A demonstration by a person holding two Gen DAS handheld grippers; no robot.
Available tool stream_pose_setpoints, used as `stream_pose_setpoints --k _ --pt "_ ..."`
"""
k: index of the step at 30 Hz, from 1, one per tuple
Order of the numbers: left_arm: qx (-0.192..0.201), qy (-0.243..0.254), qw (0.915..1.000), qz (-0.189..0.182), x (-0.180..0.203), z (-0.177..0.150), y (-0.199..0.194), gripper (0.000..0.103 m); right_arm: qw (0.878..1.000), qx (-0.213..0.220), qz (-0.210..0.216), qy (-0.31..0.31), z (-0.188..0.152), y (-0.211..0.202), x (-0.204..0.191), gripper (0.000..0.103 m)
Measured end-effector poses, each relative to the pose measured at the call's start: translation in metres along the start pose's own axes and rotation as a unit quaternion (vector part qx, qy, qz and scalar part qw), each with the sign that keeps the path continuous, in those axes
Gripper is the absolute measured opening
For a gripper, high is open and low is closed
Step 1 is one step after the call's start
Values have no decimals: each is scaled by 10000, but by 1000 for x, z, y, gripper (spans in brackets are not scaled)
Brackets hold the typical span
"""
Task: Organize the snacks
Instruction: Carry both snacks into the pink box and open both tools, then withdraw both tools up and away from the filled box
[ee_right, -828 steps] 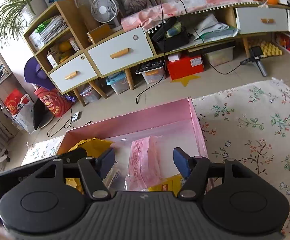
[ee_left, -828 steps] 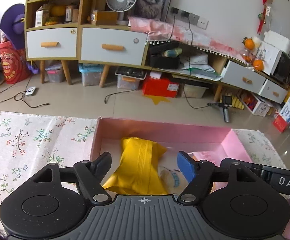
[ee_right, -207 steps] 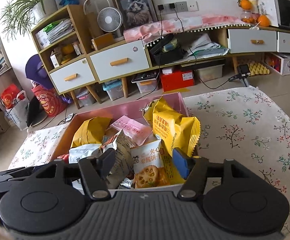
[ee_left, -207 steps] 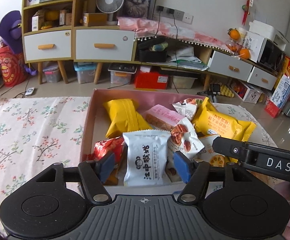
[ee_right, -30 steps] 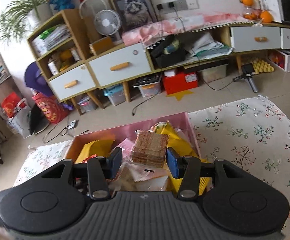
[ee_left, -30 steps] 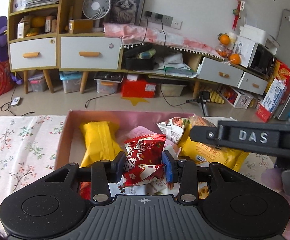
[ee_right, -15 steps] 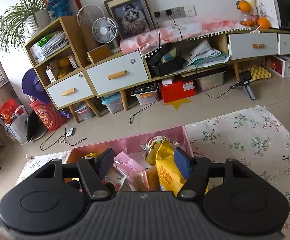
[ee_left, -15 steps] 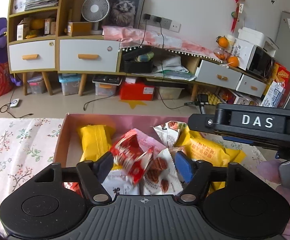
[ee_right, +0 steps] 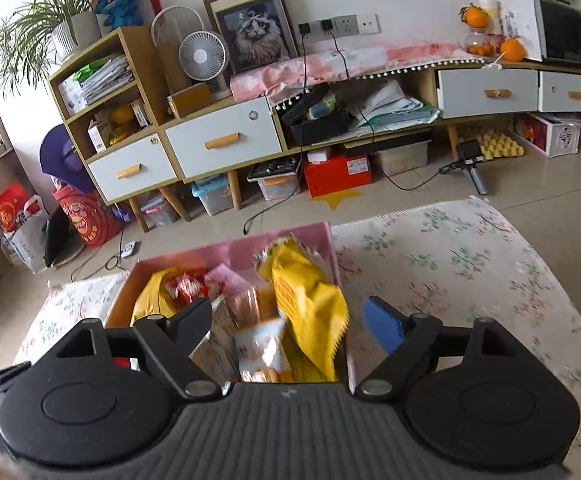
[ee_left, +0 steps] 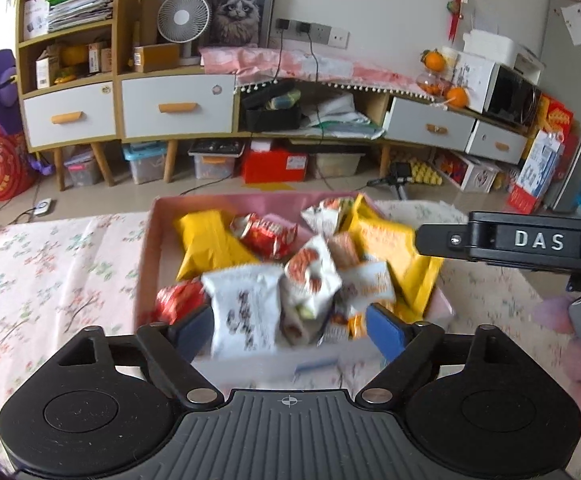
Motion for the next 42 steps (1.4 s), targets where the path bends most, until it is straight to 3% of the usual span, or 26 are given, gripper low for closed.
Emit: stream_pose_setpoints --k 11,24,32,42 --pt "-321 93 9981 526 3 -24 -54 95 9977 -284 -123 -607 -28 -43 -5 92" --pt "-959 -401 9879 1147 -10 -59 -89 97 9945 -331 -327 -937 -46 -78 -9 101" --pt "-880 -195 9837 1556 -11 -57 -95 101 9912 -459 -504 -1135 -52 -77 -15 103" --pt "-967 -161 9839 1496 -8 -57 -85 101 9874 -621 -619 -1320 -60 -70 -19 103"
Point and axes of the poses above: each gripper's, at about its wrist camera, not at the fingertips, and y roughly the way its jaws point, x to its right, z to its top, the point moved 4 cm from there along y, roughly the way its jaws point, and after that the axes turned 10 degrees about x, right-handed, at the moved point
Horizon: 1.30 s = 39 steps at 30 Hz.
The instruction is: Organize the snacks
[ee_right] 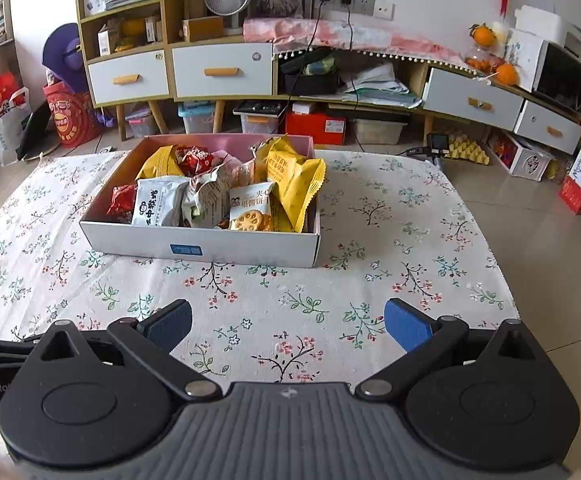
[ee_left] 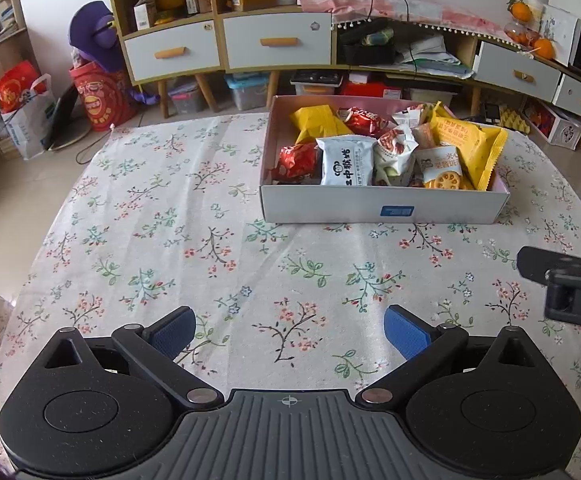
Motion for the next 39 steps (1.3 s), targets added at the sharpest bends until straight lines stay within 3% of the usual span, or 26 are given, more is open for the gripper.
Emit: stream_pose_setpoints --k 39 --pt "-112 -104 9999 8 -3 -3 4 101 9994 -316 62 -112 -4 4 -4 103"
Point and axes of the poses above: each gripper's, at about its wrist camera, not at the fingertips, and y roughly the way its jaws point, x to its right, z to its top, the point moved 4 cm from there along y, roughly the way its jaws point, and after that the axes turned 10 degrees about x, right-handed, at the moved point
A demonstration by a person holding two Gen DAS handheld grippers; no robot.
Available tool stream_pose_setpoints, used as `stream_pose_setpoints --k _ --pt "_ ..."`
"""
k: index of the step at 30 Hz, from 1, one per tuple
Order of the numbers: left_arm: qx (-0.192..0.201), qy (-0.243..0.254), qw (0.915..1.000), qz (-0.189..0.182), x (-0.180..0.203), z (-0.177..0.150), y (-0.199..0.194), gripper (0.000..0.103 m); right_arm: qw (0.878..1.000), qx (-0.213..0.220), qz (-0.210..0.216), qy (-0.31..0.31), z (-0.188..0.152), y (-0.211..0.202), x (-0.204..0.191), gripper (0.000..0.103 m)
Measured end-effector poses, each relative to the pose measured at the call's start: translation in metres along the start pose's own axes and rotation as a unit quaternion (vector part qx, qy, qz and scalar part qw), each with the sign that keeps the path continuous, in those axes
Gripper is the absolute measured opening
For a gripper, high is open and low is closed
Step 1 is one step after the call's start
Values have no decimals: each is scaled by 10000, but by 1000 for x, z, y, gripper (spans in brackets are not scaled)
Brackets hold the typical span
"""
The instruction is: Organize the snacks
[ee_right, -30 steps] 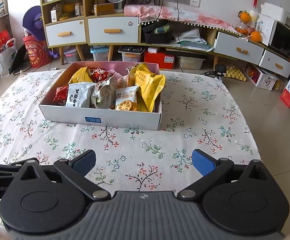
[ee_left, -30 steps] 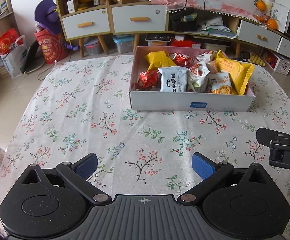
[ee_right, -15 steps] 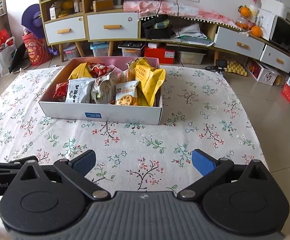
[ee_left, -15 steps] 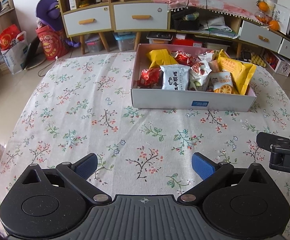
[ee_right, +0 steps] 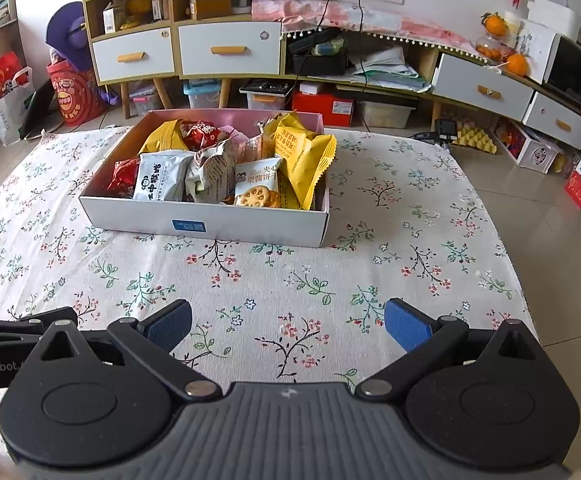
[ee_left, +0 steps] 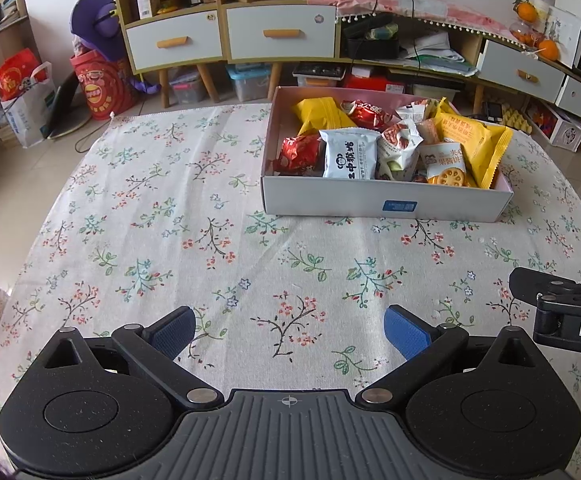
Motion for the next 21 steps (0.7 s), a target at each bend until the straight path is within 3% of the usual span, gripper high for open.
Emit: stream_pose_setpoints --k 21 --pt "-28 59 10000 12 1 -2 2 101 10000 -7 0 -23 -1 1 0 103"
Point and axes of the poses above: each gripper's, at about its wrist camera, not at the fingertips, and y roughly the way its jaws point, x to its right, z to its top, the point moved 4 cm from there along y, roughly the way its jaws point, and after that the axes turned 10 degrees about x, right-handed, at the moved point
